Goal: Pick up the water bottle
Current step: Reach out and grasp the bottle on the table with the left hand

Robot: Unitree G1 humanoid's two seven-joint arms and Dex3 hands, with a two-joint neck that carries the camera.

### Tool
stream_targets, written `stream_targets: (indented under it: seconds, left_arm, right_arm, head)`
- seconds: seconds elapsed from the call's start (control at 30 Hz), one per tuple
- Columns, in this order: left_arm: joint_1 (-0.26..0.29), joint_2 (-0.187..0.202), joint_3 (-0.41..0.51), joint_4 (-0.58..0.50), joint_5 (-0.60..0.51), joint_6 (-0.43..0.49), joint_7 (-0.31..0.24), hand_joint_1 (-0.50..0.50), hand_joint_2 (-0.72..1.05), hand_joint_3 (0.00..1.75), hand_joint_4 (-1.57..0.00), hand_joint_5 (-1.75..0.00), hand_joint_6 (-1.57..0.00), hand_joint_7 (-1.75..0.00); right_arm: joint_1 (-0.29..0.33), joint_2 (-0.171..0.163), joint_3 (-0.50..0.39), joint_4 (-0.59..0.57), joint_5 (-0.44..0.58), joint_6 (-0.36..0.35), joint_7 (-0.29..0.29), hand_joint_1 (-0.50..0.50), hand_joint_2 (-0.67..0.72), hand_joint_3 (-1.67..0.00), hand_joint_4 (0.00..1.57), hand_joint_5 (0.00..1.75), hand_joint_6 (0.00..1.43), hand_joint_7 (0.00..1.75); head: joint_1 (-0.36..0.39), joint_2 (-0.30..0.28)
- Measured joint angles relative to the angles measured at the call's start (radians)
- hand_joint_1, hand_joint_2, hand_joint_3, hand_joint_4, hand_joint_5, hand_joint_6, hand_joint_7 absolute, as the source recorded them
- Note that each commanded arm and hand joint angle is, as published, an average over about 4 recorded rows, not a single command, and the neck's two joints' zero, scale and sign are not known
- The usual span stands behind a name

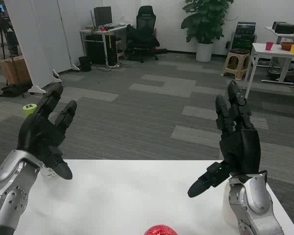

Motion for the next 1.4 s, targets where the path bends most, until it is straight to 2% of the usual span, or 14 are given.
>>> stream_targets:
  seconds: [0.07, 0.1, 0.27, 0.37, 1.0, 1.07, 1.23, 1.4]
  left_arm:
    - [-0.007, 0.000, -0.025, 0.017, -0.008, -0.035, 0.013, -0.50, -0.72, 0.09, 0.00, 0.00, 0.00, 0.00]
    - [-0.017, 0.000, -0.060, 0.038, -0.019, -0.083, 0.030, -0.50, -0.72, 0.09, 0.00, 0.00, 0.00, 0.00]
    - [-0.105, -0.003, -0.331, 0.197, -0.115, -0.436, 0.161, -0.49, -0.72, 0.09, 0.00, 0.00, 0.00, 0.00]
    - [-0.137, -0.004, -0.392, 0.230, -0.143, -0.526, 0.194, -0.50, -0.72, 0.09, 0.00, 0.00, 0.00, 0.00]
    - [-0.144, -0.004, -0.399, 0.235, -0.151, -0.536, 0.199, -0.49, -0.72, 0.09, 0.00, 0.00, 0.00, 0.00]
    - [-0.144, -0.004, -0.400, 0.235, -0.151, -0.536, 0.199, -0.49, -0.72, 0.09, 0.00, 0.00, 0.00, 0.00]
    - [-0.139, -0.004, -0.396, 0.223, -0.110, -0.535, 0.200, -0.49, -0.72, 0.09, 0.00, 0.00, 0.00, 0.00]
    - [-0.119, -0.004, -0.381, 0.117, -0.057, -0.528, 0.206, -0.49, -0.72, 0.09, 0.00, 0.00, 0.00, 0.00]
  right_arm:
    - [0.000, 0.000, -0.003, 0.000, 0.000, -0.006, -0.001, -0.46, 0.72, 0.00, 0.00, 0.00, 0.00, 0.00]
    - [0.001, -0.001, -0.006, 0.001, -0.001, -0.015, -0.002, -0.46, 0.72, 0.00, 0.00, 0.00, 0.00, 0.00]
    - [0.000, -0.002, -0.055, -0.003, -0.001, -0.125, -0.015, -0.46, 0.72, 0.00, 0.00, 0.00, 0.00, 0.00]
    - [-0.002, -0.007, -0.084, -0.017, 0.003, -0.176, -0.027, -0.46, 0.72, 0.00, 0.00, 0.00, 0.00, 0.00]
    - [-0.003, -0.012, -0.088, -0.020, 0.007, -0.182, -0.033, -0.46, 0.72, 0.00, 0.00, 0.00, 0.00, 0.00]
    - [-0.003, -0.012, -0.088, -0.020, 0.008, -0.182, -0.033, -0.46, 0.72, 0.00, 0.00, 0.00, 0.00, 0.00]
    - [-0.003, -0.012, -0.085, -0.007, 0.013, -0.183, -0.033, -0.46, 0.72, 0.00, 0.00, 0.00, 0.00, 0.00]
    - [-0.005, -0.012, -0.076, 0.020, 0.021, -0.183, -0.033, -0.46, 0.72, 0.00, 0.00, 0.00, 0.00, 0.00]
  head:
    - [-0.026, 0.045]
    - [-0.053, 0.090]
    - [-0.051, 0.089]
    - [-0.050, 0.087]
    - [-0.037, 0.074]
    - [-0.006, 0.062]
    - [0.146, 0.029]
    - [0.288, 0.019]
